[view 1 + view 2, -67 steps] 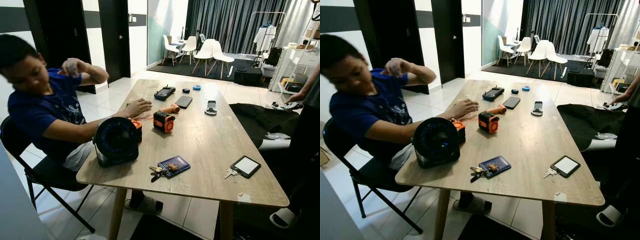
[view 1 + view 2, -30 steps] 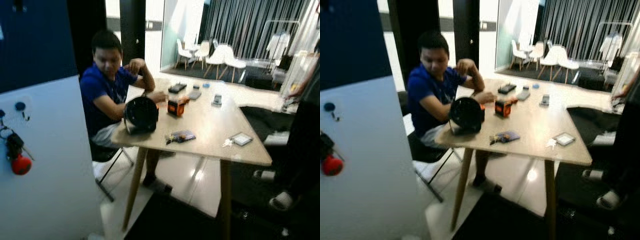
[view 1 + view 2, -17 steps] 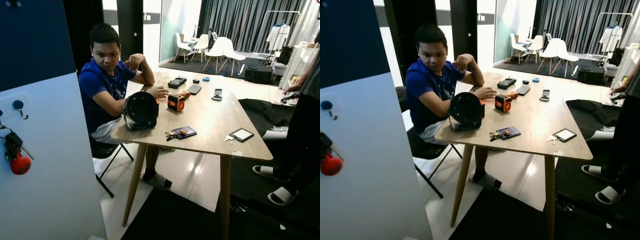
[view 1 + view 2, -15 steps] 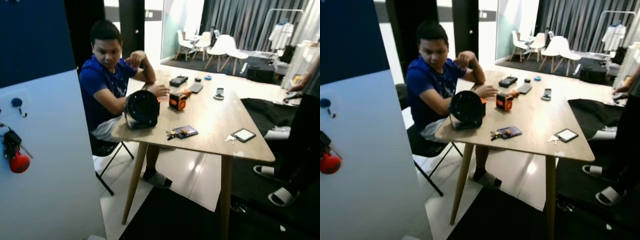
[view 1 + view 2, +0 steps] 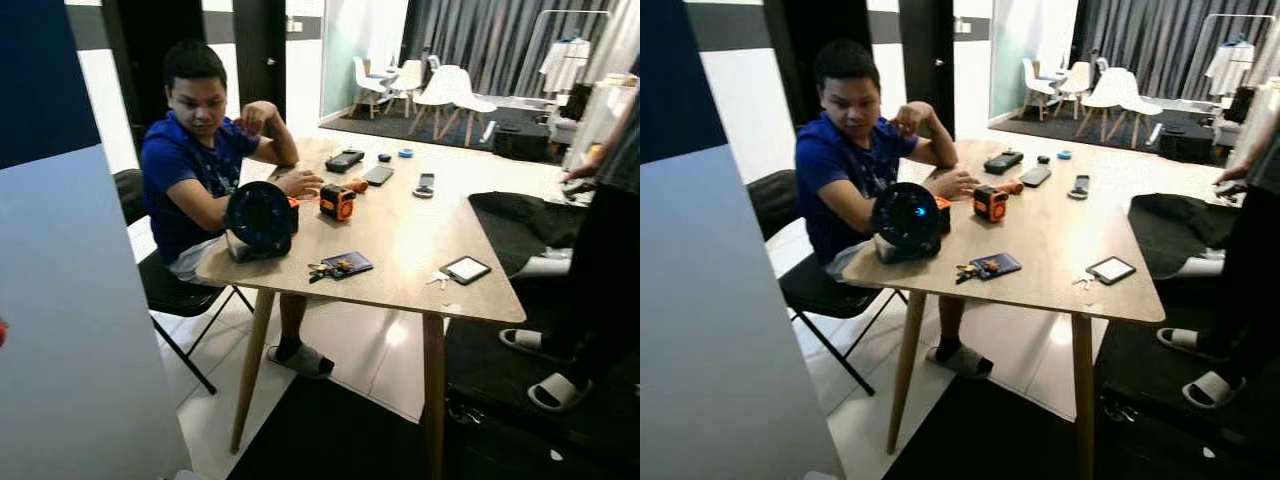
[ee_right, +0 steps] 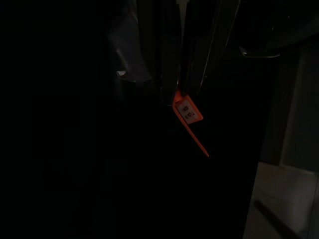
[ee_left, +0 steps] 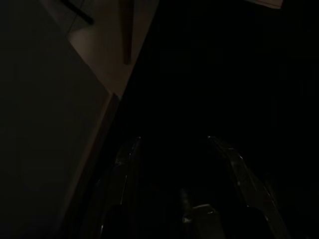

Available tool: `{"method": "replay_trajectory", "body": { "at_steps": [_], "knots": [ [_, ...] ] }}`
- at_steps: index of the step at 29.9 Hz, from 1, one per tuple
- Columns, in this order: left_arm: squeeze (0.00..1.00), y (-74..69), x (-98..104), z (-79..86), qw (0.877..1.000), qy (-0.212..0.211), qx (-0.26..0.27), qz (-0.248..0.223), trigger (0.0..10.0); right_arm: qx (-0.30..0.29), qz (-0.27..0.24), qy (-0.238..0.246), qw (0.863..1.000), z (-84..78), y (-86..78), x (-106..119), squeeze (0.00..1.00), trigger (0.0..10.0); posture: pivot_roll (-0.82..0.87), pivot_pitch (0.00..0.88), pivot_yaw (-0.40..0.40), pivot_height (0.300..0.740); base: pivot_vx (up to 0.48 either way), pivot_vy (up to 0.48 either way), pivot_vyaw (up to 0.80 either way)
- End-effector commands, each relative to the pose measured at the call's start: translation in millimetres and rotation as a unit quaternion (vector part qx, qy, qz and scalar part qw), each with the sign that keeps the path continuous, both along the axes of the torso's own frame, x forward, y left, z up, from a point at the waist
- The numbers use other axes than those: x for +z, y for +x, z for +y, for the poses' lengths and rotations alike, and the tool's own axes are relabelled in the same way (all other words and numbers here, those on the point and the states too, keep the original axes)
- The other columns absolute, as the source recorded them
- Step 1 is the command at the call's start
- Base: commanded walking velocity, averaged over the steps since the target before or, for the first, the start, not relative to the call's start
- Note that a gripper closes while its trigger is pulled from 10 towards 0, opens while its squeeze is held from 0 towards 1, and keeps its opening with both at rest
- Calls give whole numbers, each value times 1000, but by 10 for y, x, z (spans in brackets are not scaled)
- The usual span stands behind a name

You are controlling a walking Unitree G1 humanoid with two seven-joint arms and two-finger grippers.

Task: Hang keys on a hook

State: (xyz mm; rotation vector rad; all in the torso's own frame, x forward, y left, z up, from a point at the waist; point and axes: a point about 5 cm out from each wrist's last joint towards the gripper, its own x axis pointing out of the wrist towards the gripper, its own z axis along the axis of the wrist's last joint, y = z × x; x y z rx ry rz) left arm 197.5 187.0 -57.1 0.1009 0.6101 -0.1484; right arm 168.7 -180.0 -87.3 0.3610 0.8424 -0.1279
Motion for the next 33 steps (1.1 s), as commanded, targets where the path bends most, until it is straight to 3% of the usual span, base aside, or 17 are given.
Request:
{"method": "replay_trajectory", "body": {
  "at_steps": [1,27,33],
  "knots": [
    [0,-25,-7,14,1000,2,2,0,10000,-1,8,1,1000,11,-33,-19,0,10000,116,24,-6,740,0,0,0],
    [0,41,13,-7,1000,6,4,-3,10000,42,-4,-16,999,44,37,14,0,10000,109,14,-10,740,0,0,0],
    [0,55,20,-18,1000,8,6,-6,10000,49,-4,-17,999,50,45,16,0,10000,109,15,-15,740,0,0,800]
  ]
}}
